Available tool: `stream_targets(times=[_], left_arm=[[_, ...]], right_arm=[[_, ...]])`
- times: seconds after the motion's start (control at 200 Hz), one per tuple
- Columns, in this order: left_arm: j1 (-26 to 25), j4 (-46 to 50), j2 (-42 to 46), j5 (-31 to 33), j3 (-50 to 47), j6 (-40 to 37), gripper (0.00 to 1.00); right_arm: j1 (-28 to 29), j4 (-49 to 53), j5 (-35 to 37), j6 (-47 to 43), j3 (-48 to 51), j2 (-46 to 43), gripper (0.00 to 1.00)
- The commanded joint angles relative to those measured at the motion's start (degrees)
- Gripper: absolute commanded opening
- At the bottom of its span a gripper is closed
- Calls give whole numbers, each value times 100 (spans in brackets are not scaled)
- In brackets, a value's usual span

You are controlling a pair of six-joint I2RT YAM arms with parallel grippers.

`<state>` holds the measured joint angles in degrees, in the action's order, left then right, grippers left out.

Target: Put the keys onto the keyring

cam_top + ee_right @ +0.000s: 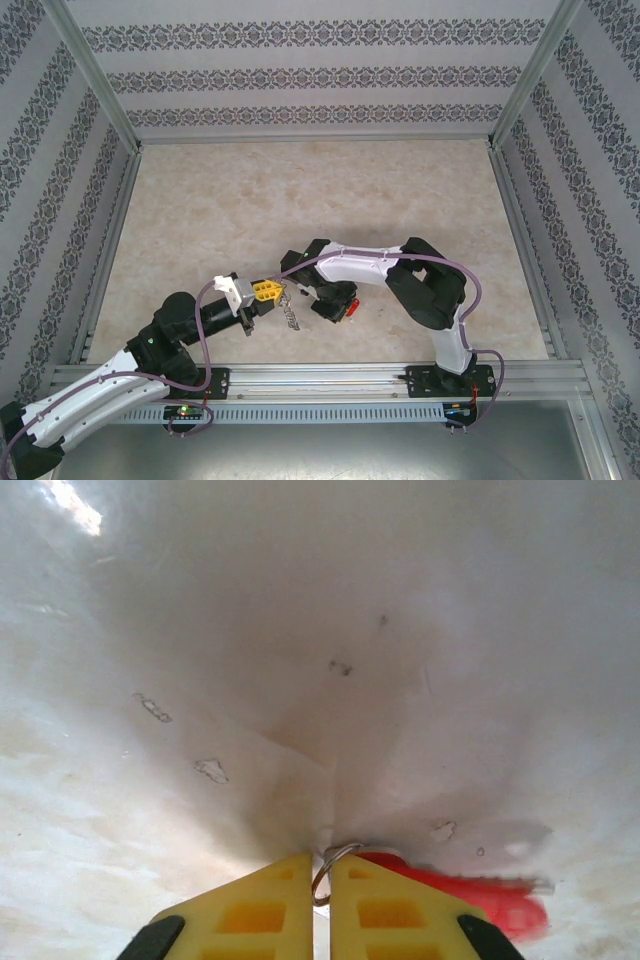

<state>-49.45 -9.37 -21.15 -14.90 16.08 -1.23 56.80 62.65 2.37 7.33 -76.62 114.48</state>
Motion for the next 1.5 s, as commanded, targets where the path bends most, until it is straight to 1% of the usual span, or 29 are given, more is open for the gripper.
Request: stream_targets(times=[0.0, 0.09, 0.28, 0.485, 0.654, 0.729, 0.859, 0.979, 1.054, 1.184, 1.334, 1.499], left_arm=[[-65, -57, 48, 39, 18, 36, 0], [-63, -57, 27, 44, 36, 37, 0], [-61, -48, -32, 31, 97, 53, 0], [-66, -30, -112, 39, 190, 117, 0], [-65, 27, -242, 33, 327, 182, 0], [-65, 90, -325, 27, 424, 176, 0], [-66, 206, -517, -108, 660, 161, 0], [-65, 292, -719, -388, 905, 124, 0], [-65, 374, -868, -599, 1064, 60, 0], [-73, 483, -1179, -926, 1349, -34, 0], [-87, 563, -1515, -1322, 1689, -151, 0], [-117, 732, -1948, -1601, 2017, -351, 0]], right_arm=[[51, 77, 181, 34, 59, -159, 9], [51, 98, 203, 42, 72, -276, 8], [-52, -117, 63, -10, 345, -704, 0], [-114, -632, -192, -172, 777, -1462, 0], [-138, -1115, -336, -472, 1220, -2329, 0], [-159, -1362, -443, -599, 1430, -2850, 0], [-169, -1969, -921, -949, 1837, -3947, 0], [-147, -2807, -1584, -1274, 2354, -5282, 0], [-150, -3437, -1808, -1321, 2757, -6120, 0], [-160, -4076, -2114, -1387, 3086, -7035, 0], [-160, -4371, -2421, -1460, 3119, -7399, 0], [-160, -4457, -2422, -1491, 2923, -7203, 0]])
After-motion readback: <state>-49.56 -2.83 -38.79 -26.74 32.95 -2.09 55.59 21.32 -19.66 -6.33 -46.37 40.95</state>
